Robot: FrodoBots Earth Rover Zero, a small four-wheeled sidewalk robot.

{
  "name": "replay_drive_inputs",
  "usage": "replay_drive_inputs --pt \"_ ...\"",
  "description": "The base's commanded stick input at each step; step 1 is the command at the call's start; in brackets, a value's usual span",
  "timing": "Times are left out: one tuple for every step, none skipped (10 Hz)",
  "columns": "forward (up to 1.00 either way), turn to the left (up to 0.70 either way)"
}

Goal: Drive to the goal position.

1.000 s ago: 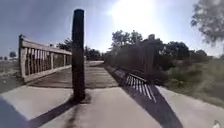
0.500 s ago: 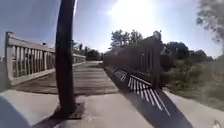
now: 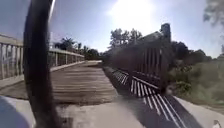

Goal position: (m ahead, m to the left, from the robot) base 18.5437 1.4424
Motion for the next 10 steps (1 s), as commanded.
replay_drive_inputs --pt "0.70 0.00" --pt "0.70 0.00" --pt "0.70 0.00" --pt "0.70 0.00" --pt "0.70 0.00" --pt "0.70 0.00" --pt "0.70 0.00" --pt "0.70 0.13" --pt "0.70 0.27" --pt "0.70 0.35"
